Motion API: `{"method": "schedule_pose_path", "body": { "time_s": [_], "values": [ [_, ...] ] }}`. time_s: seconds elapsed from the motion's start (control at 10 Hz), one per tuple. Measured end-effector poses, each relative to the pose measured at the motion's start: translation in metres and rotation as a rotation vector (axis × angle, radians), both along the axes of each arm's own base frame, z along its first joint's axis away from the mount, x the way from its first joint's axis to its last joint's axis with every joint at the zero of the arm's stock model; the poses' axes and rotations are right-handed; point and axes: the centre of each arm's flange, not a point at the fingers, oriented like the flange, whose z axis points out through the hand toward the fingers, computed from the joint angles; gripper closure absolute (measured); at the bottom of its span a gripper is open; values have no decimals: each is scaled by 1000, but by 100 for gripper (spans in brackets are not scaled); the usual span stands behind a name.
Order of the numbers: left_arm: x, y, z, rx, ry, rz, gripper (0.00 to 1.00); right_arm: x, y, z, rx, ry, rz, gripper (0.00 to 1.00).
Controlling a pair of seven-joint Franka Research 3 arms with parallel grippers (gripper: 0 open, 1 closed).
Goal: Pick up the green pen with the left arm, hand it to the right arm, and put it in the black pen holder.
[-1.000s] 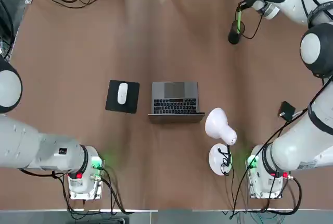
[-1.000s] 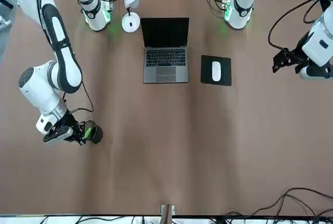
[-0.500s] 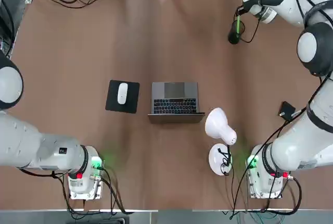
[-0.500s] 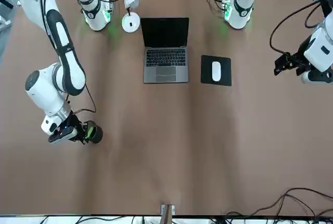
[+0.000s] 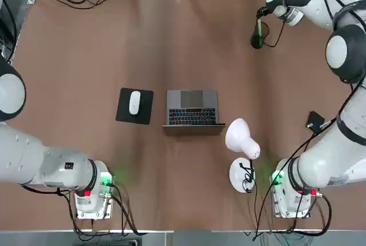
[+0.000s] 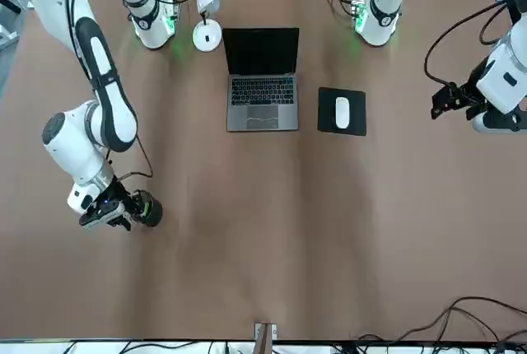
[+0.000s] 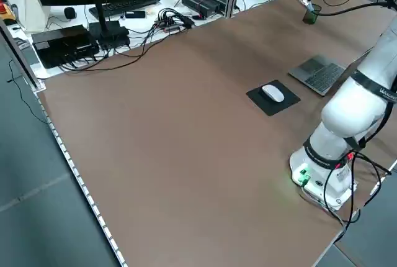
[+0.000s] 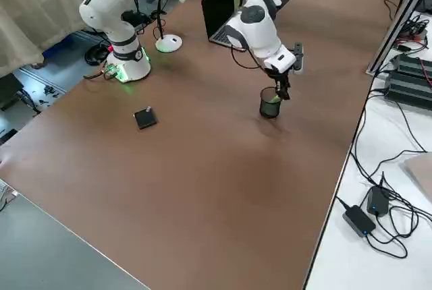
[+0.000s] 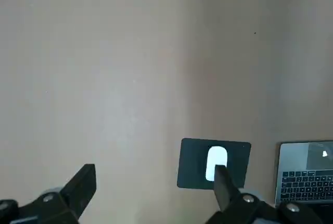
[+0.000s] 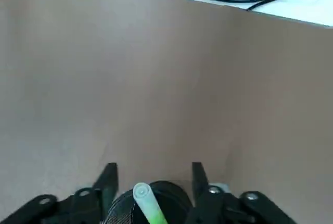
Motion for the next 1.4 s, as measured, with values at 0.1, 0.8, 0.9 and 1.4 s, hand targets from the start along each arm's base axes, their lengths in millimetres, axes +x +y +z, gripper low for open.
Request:
{"method": "schedule_pose_path", "body": {
  "time_s": [0.1, 0.8, 0.9, 1.4],
  "values": [
    [0, 0, 0, 0, 0, 0, 0, 7, 5, 12, 3, -26, 7, 13],
    [0, -5, 0, 0, 0, -9, 0, 38, 15, 102, 119, 0, -60, 0],
    [0, -5, 0, 0, 0, -9, 0, 43, 12, 117, 113, 24, -69, 0],
    [2, -8, 0, 0, -2, -14, 0, 39, 14, 207, -8, 268, -119, 0]
  ]
}}
